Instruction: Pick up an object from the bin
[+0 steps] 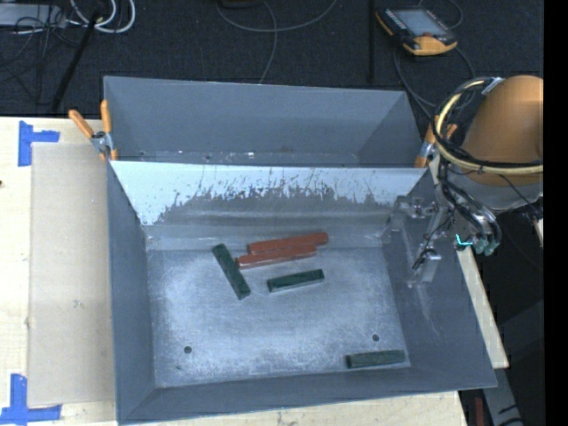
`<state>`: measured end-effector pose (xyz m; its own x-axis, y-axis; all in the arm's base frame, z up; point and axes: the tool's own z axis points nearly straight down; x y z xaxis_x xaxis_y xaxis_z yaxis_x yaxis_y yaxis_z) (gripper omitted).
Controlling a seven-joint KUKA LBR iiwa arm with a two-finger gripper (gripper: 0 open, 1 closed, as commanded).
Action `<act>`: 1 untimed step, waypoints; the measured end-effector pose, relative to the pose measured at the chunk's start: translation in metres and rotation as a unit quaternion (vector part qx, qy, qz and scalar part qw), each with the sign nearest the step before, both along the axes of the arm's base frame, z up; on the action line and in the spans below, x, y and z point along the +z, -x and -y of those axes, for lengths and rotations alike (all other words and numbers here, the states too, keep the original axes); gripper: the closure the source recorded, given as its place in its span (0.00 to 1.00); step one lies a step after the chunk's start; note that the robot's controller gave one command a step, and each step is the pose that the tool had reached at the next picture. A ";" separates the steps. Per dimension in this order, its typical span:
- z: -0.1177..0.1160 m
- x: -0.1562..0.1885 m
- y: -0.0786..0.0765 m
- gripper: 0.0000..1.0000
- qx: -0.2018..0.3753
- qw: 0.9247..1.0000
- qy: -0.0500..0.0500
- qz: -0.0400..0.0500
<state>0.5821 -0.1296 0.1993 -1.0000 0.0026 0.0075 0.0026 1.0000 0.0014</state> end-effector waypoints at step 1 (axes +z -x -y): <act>-0.049 -0.134 -0.037 0.00 0.032 0.999 -0.001 0.001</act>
Offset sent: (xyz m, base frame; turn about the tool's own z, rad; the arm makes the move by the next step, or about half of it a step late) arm 0.0385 0.0468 -0.1293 -0.0605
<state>0.6194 -0.0803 0.0649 -0.9981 -0.0615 0.0056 -0.0615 0.9981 0.0032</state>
